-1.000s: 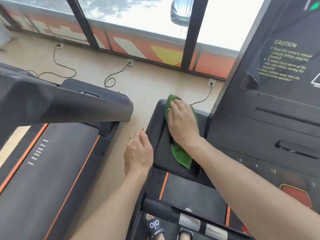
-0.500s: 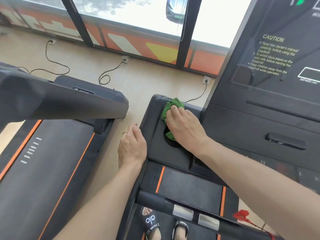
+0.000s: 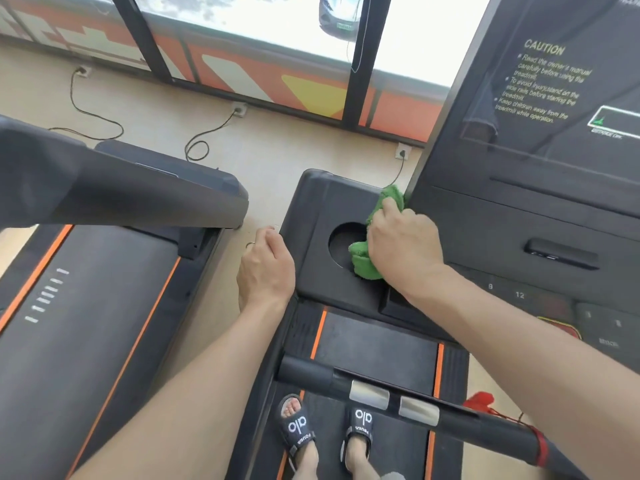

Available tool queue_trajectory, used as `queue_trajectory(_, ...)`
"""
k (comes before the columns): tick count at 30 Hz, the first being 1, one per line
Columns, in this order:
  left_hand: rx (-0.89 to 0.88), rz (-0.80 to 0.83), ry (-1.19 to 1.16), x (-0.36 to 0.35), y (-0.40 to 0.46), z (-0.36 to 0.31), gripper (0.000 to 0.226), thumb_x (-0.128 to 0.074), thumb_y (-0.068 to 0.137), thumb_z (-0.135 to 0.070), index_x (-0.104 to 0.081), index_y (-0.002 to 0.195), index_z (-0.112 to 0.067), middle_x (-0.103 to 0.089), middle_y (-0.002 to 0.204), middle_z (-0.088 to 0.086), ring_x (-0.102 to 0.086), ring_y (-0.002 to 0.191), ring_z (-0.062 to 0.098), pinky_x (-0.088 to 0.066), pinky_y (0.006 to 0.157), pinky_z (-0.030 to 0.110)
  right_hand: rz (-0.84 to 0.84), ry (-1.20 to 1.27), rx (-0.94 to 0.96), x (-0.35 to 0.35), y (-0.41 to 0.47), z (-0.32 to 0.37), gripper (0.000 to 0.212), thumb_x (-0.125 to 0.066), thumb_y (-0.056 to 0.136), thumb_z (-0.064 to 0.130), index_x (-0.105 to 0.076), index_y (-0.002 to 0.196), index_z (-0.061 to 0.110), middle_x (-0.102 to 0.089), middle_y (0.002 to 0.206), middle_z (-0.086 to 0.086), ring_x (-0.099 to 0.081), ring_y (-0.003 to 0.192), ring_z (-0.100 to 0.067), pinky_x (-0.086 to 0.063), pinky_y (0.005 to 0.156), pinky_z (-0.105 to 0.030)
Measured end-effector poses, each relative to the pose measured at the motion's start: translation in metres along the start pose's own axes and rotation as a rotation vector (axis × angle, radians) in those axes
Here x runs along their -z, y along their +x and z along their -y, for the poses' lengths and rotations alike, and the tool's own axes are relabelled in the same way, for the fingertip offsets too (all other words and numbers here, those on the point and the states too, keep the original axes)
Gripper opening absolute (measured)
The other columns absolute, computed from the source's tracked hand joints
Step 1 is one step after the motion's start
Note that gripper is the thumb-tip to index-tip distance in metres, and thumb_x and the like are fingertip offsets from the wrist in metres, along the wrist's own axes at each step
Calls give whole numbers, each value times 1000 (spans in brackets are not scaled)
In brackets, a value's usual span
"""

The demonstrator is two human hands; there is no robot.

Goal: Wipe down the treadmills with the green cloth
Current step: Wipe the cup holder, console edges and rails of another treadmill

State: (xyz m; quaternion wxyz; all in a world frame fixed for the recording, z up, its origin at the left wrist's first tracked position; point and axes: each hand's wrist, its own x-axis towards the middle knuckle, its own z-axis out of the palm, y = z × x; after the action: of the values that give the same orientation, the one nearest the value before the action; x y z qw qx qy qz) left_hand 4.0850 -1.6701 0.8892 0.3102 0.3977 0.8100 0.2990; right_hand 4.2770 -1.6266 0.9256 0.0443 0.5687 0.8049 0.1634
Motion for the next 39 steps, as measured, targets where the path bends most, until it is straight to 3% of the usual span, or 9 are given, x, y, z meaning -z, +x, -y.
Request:
queue_trajectory(7, -1, 20, -8, -1, -1, -3, 40, -21, 106, -28, -58, 114, -17, -65, 109, 14, -54, 106, 35, -28, 77, 36, 52, 151, 14, 13, -76, 69, 47, -9, 92, 9, -54, 80, 15, -44, 82, -8, -51, 77, -26, -15, 50, -33)
queue_trajectory(15, 19, -36, -161, 6, -2, 0, 42, -25, 107, -22, -63, 124, -18, -67, 124, 5, -53, 117, 26, -28, 84, 26, -167, 477, -105, 13, -65, 112, 21, -48, 95, 5, -57, 78, 12, -49, 79, -5, -48, 67, -22, -34, 51, -32)
queue_trajectory(18, 31, -9, -143, 6, -5, -1, 41, -23, 107, -22, -63, 118, -16, -66, 120, 9, -47, 101, 21, -25, 79, 27, -68, 1050, -433, 31, -120, 111, 18, -49, 100, 14, -57, 85, 14, -52, 89, 1, -50, 71, -15, -39, 61, -24)
queue_trajectory(22, 50, 6, -152, 8, -7, 0, 41, -23, 107, -22, -62, 115, -16, -65, 116, 7, -40, 95, 17, -25, 78, 26, 90, 1620, -1682, 13, -138, 92, 24, -43, 93, 16, -62, 78, 14, -69, 86, -4, -65, 80, -25, -55, 68, -36)
queue_trajectory(25, 55, 2, -145, 10, -9, 1, 42, -22, 107, -23, -62, 118, -16, -65, 120, 8, -40, 96, 17, -26, 80, 27, 13, 1982, -2195, -8, -130, 55, 29, -41, 94, 2, -66, 92, 18, -70, 94, -3, -67, 78, -24, -58, 51, -31)
queue_trajectory(28, 53, 10, -133, 10, -9, -1, 43, -22, 107, -23, -62, 119, -15, -65, 121, 10, -40, 96, 17, -26, 80, 28, -123, 2030, -2392, -24, -132, 34, 37, -36, 95, 12, -64, 117, 23, -68, 116, 1, -64, 98, -25, -61, 66, -41)
queue_trajectory(30, 51, 14, -136, 9, -9, -1, 43, -21, 107, -23, -62, 118, -15, -65, 121, 10, -40, 95, 18, -27, 81, 28, -211, 2102, -2420, -23, -128, 30, 37, -31, 97, 20, -66, 108, 22, -74, 88, -1, -64, 87, -23, -60, 70, -40)
queue_trajectory(33, 45, 20, -137, 8, -9, -2, 43, -21, 107, -23, -62, 117, -15, -65, 119, 10, -43, 96, 20, -28, 81, 29, -265, 2199, -2518, -9, -111, 41, 35, -30, 96, 23, -58, 75, 20, -60, 48, 3, -54, 59, -19, -51, 48, -22)
queue_trajectory(39, 29, 21, -124, 6, -5, -2, 43, -22, 107, -23, -62, 121, -16, -66, 119, 12, -50, 105, 26, -28, 80, 30, 79, 2455, -2454, 17, -54, 124, 31, -38, 96, 21, -66, 85, 19, -68, 87, -4, -64, 73, -25, -54, 70, -35)
